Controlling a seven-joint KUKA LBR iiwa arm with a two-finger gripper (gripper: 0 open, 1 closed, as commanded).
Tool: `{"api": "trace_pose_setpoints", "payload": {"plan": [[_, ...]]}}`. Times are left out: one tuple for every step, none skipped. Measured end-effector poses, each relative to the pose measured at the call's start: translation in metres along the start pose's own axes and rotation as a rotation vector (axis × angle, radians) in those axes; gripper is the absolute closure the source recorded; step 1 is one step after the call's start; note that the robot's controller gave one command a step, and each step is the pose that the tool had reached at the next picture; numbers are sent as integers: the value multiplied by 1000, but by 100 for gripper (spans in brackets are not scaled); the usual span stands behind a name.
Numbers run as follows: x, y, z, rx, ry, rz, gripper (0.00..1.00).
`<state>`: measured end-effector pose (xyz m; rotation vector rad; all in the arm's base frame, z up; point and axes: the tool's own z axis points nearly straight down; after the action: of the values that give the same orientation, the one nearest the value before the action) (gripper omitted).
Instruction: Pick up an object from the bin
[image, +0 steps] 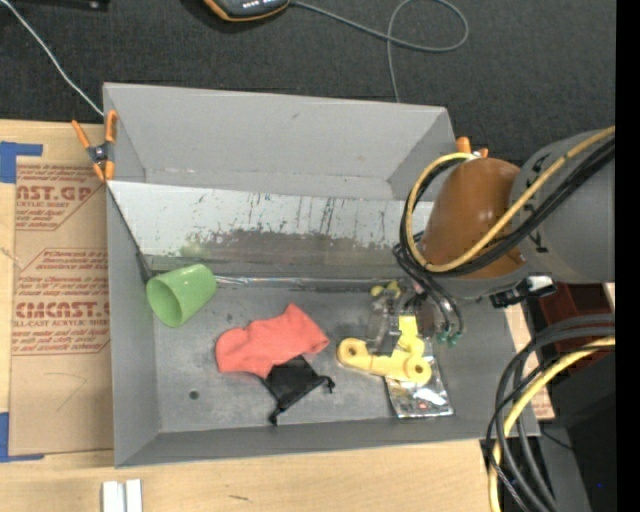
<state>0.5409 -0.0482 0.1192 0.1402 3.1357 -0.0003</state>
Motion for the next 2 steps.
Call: {"api": "trace_pose_setpoints", "payload": {"plan": [[0, 0, 0, 0, 0, 0, 0], [0, 0, 0, 0, 0, 0, 0]]}}
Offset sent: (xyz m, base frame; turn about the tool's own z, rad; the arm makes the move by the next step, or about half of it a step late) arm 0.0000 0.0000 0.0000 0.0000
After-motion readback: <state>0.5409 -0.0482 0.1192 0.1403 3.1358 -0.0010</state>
